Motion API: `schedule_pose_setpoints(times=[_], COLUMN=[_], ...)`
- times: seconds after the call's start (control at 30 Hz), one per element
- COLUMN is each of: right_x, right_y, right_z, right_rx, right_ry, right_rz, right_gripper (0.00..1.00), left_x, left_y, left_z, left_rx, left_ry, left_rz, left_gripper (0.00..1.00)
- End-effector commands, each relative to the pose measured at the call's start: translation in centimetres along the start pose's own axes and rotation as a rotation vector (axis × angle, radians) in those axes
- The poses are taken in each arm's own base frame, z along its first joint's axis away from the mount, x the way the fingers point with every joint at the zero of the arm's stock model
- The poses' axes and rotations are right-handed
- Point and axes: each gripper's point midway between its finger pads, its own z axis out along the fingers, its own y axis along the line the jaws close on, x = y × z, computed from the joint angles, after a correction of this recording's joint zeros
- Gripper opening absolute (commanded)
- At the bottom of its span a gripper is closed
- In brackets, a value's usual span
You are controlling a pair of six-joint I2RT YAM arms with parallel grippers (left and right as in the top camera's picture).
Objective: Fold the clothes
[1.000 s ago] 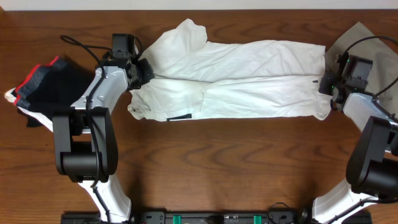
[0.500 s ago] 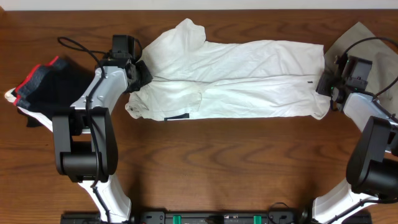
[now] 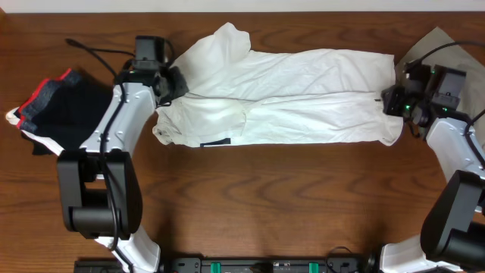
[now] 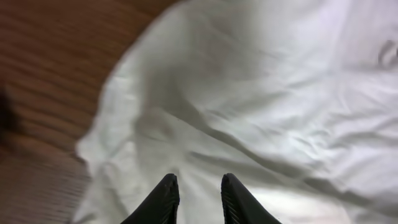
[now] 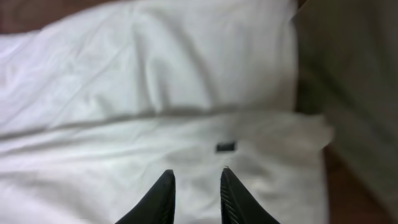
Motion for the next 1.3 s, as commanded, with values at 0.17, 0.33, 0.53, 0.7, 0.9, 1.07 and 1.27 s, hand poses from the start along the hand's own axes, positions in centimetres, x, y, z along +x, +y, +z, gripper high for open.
schedule_pose_setpoints(times=[0.17, 0.33, 0.53, 0.7, 0.9, 1.07, 1.27], right_x=[3.6, 5.7, 9.3, 13.2, 18.7, 21.7, 24.2], right_y=[1.8, 1.5, 0.0, -1.0, -1.4, -2.6, -2.9], right_z=[1.9, 3.7, 5.2, 3.7, 0.1, -2.2, -3.6], right_rx=[-0.084, -0.078, -0.007, 0.069, 0.168, 0.296, 0.359], right_ry=[0.143, 0.213, 0.337, 0.504, 0.754, 0.871, 0.938], right_rz=[0.005, 0.02, 0.042, 0.08, 0.182, 0.236, 0.318], right_gripper=[0.25, 0.31, 0.4, 0.43, 0.35, 0.38, 0.39], left_x=[4.4, 6.5, 10.1, 14.3, 18.8, 21.7, 25.2], left_y=[0.1, 1.3, 3.2, 5.3, 7.5, 8.9, 10.6], left_z=[3.2, 4.7, 6.4, 5.9, 3.1, 0.5, -0.9], left_rx=[-0.052, -0.091, -0.155, -0.238, -0.341, -0.408, -0.455], left_ry=[0.149, 0.233, 0.373, 0.551, 0.774, 0.915, 1.018], left_rz=[0.065, 0.063, 0.06, 0.053, 0.043, 0.037, 0.032], left_gripper=[0.26, 0.26, 0.27, 0.27, 0.27, 0.26, 0.27])
